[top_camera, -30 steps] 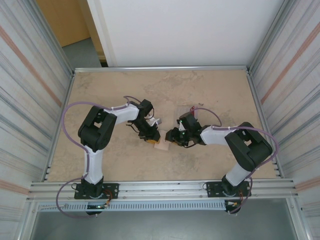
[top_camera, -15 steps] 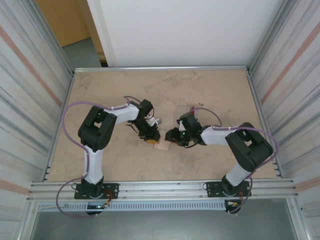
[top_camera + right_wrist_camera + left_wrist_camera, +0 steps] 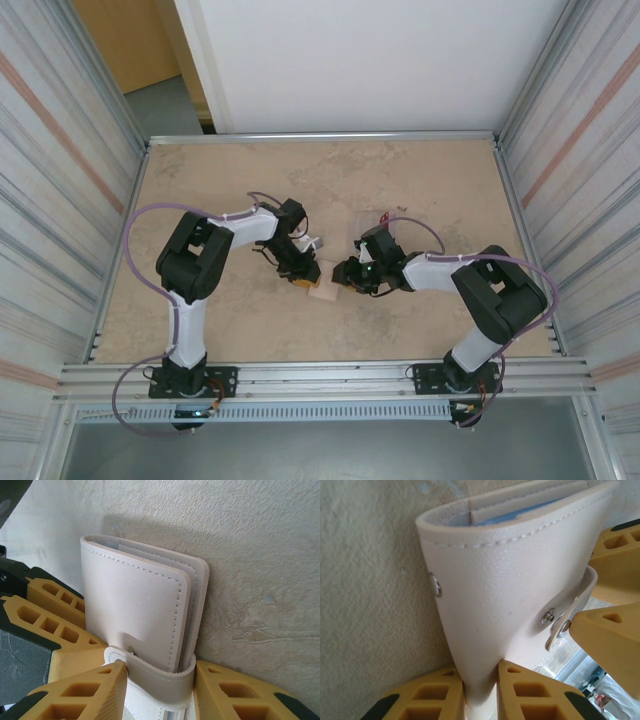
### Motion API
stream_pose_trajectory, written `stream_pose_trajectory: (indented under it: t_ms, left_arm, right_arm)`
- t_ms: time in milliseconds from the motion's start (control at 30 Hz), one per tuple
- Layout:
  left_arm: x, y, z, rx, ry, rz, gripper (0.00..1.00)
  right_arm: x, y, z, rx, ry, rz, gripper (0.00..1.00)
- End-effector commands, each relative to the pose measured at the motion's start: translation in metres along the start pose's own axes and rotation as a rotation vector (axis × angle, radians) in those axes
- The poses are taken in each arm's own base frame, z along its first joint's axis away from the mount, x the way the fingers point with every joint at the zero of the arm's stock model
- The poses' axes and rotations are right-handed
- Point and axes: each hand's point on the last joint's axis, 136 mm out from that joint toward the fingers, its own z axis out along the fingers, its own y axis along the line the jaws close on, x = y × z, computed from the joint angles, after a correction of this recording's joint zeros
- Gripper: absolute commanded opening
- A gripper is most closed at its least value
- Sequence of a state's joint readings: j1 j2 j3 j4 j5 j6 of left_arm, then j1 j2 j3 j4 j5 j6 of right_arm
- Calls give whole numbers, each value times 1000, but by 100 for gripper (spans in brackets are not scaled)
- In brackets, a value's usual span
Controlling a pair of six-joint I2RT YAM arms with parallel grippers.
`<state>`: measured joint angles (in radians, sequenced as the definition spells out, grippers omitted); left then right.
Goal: Put the credit cards into the card holder
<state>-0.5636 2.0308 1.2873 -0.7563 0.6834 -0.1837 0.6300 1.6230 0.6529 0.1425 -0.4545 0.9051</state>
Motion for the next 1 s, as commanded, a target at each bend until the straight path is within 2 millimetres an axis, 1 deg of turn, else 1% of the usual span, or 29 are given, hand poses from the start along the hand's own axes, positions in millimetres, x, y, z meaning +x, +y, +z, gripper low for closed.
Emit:
stream_pose_trajectory:
  t_ms: [0, 367, 633, 767, 967]
  left_arm:
    - [9, 18, 22, -51, 57, -16, 19]
    - [9, 18, 23, -49, 57, -16, 19]
    - [10, 17, 22, -48, 57, -17, 19]
    - [9, 18, 22, -46, 57, -18, 19]
    - [9, 18, 22, -48, 56, -19, 19]
  right_arm:
    - [3, 7, 2, -31, 9, -25, 38]
    - [-4, 7, 11, -13, -6, -5, 38]
    - [-4, 3, 13, 8, -16, 10, 38]
    - [-4, 3, 16, 14, -18, 11, 38]
    - [-4, -2, 21, 32, -22, 29, 38]
